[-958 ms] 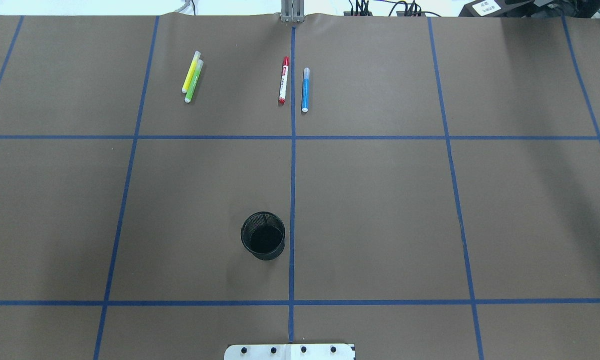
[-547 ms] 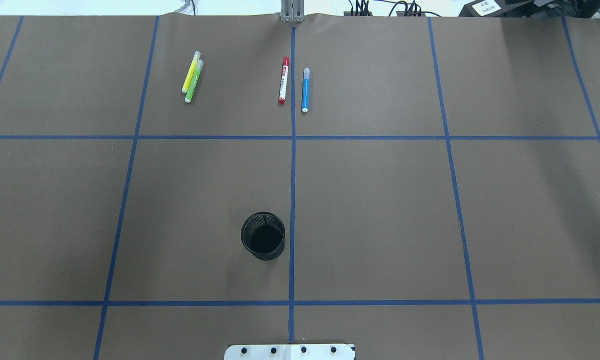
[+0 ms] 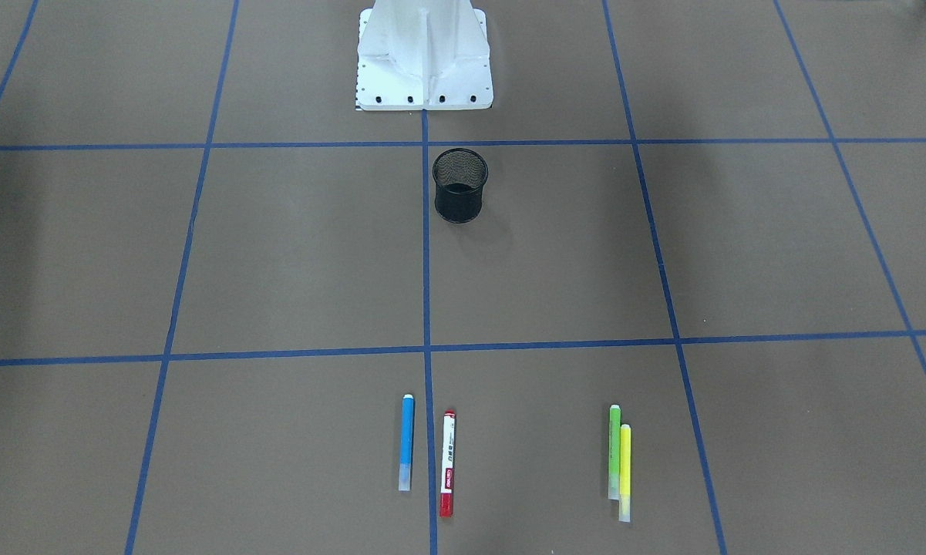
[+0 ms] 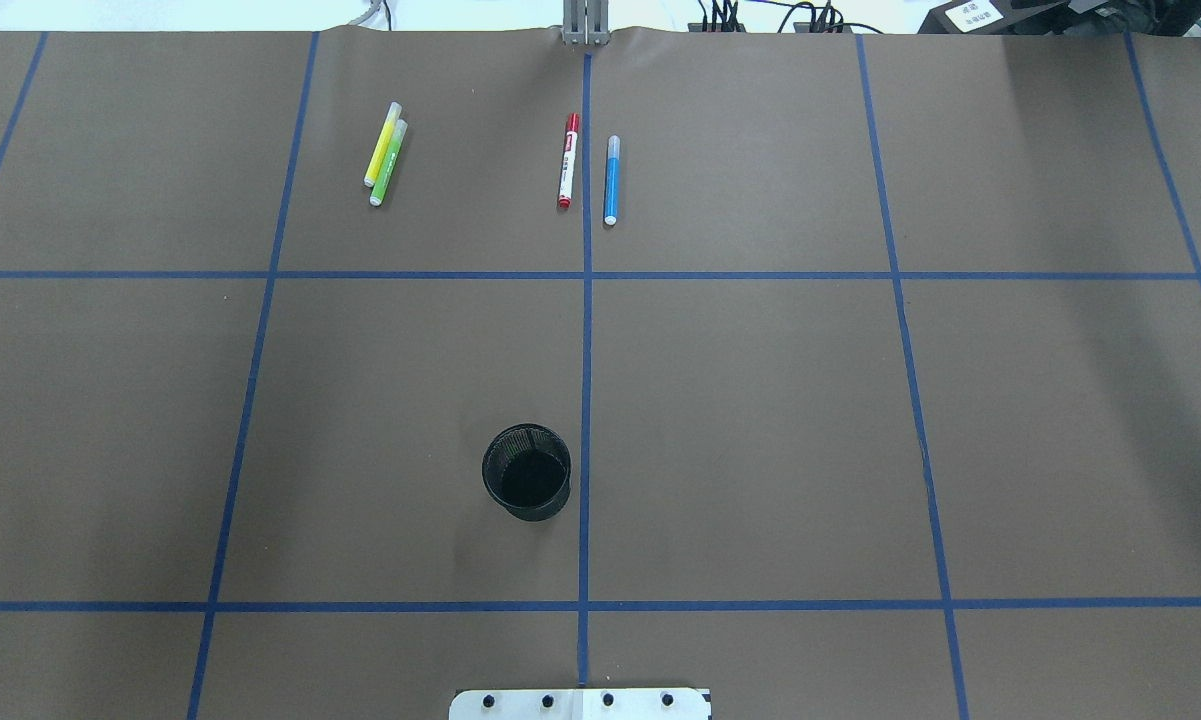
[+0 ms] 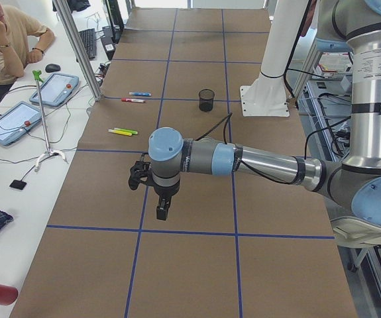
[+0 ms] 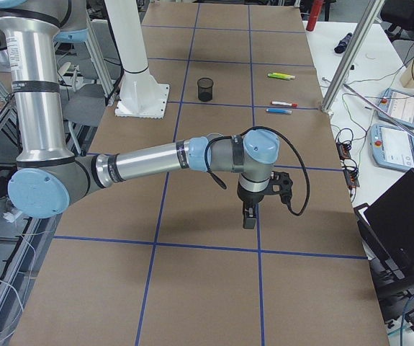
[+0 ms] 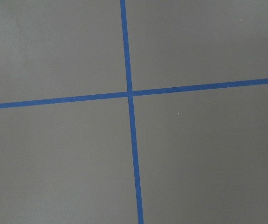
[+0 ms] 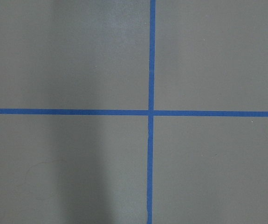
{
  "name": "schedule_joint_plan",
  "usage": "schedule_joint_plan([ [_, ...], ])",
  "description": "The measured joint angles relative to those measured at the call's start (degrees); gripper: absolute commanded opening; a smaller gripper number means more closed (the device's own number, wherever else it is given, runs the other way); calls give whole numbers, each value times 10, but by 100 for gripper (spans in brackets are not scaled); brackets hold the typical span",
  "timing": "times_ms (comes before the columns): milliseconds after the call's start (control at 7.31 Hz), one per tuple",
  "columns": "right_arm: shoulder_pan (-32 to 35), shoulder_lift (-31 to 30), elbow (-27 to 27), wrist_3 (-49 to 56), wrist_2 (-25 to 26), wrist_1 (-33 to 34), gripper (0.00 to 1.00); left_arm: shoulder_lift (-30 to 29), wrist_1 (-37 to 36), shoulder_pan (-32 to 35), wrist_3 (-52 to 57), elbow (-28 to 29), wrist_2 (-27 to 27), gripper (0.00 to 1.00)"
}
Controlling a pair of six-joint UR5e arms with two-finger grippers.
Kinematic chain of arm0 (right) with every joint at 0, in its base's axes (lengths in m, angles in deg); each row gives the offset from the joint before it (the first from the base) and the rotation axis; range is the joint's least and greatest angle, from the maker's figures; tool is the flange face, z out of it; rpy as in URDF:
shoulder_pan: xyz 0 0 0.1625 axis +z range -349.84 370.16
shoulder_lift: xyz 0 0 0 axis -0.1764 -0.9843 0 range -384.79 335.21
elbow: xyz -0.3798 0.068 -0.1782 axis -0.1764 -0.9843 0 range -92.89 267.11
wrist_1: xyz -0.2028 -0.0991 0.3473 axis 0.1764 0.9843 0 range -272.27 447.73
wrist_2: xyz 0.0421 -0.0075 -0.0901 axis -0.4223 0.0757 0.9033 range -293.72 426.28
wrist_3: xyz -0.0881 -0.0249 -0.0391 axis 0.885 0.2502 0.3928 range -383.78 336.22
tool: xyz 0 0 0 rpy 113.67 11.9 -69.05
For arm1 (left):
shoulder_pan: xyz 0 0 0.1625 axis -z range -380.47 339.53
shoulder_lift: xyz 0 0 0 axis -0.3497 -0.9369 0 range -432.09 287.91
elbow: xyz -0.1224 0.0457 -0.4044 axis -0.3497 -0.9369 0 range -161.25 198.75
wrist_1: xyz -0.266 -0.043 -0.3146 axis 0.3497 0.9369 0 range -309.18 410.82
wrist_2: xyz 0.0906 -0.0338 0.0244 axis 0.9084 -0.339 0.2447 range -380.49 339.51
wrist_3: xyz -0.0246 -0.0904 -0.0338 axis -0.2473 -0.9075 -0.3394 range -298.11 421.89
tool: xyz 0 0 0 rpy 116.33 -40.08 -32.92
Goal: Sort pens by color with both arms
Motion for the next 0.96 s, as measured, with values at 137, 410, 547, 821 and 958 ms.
schedule_joint_plan([
  [137, 0, 0, 0, 0, 0, 0, 100, 1, 1, 2, 3, 3, -1, 100],
  [410, 0, -1, 0, -1, -1, 1, 100, -2, 3, 3, 7, 0, -1, 100],
  [547, 0, -1, -1, -1, -1, 1, 100, -3, 13, 3, 8, -2, -1, 100],
  [821, -1, -1, -1, -1, -3, 1, 100, 1, 47, 3, 8, 0, -1, 100],
  [958, -1, -1, -1, -1, -3, 1, 100, 2, 55, 3, 7, 1, -1, 100],
])
